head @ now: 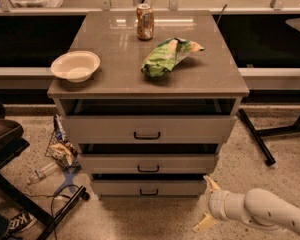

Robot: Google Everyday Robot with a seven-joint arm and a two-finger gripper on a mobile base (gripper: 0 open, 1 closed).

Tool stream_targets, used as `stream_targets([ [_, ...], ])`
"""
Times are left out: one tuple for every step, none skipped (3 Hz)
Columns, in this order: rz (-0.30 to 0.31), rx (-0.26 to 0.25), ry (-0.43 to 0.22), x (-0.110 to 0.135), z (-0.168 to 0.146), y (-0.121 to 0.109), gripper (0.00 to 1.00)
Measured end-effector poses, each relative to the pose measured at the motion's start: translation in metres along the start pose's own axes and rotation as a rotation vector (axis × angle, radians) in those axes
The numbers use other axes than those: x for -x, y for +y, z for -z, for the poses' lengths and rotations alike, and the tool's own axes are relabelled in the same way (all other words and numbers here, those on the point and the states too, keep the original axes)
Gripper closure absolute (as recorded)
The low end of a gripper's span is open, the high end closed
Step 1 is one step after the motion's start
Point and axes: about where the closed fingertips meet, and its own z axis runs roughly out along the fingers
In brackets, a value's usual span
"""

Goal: Open bottom drawer

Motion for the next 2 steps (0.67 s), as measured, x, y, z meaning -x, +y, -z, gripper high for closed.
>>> stream_targets([
  [-0.031, 0.042, -0.041, -0.01, -0.034, 0.006, 0.0],
  [-0.054, 0.075, -0.053, -0.038, -0.086, 0.005, 0.0],
])
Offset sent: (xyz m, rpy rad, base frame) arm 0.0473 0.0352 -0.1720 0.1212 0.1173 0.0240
